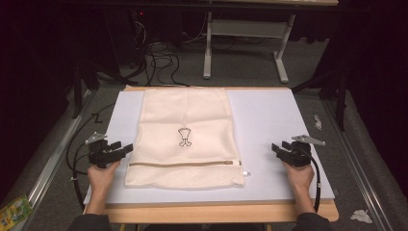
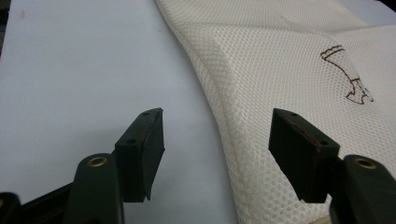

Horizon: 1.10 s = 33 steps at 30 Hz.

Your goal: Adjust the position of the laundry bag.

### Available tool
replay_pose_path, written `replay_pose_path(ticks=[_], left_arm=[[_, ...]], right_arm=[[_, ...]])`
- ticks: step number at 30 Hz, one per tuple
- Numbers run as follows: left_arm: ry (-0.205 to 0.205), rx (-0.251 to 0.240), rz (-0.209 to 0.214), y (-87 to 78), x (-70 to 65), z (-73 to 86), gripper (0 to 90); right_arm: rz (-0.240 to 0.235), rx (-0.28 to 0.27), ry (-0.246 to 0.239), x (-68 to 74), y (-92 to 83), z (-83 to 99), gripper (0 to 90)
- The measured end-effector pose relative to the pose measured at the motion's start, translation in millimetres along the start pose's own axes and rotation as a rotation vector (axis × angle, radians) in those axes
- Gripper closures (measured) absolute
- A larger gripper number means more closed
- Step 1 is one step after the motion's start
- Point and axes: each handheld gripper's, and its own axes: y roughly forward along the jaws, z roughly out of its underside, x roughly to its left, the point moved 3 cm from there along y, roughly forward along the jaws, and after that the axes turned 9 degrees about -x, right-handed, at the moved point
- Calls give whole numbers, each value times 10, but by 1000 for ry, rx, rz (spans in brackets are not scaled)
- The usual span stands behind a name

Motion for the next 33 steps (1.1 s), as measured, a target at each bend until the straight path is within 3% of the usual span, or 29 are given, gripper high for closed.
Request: replay_pose_path(ticks=[2,7,8,12,17,23,27,31,33], left_arm=[[-12,9,3,9,-27,10,359],[24,37,9,40,-110,6,350],[27,45,12,42,-123,0,350],[29,60,10,60,-170,-11,350],[44,99,12,130,-216,14,347],[33,98,12,122,-216,16,347],[65,110,7,134,-262,-8,343],[36,119,17,169,-298,-48,327],[32,127,14,196,-319,-59,324]], right_arm=[[-12,12,-5,38,11,-3,494],[-48,11,-14,130,11,-42,527],[-82,25,-13,177,45,-44,549],[-117,43,-2,248,92,-50,553],[-172,53,-27,435,132,-101,537],[-188,77,-44,533,173,-131,533],[-202,76,-67,615,157,-175,527],[-219,72,-57,690,163,-188,503],[-251,80,-47,769,173,-212,497]])
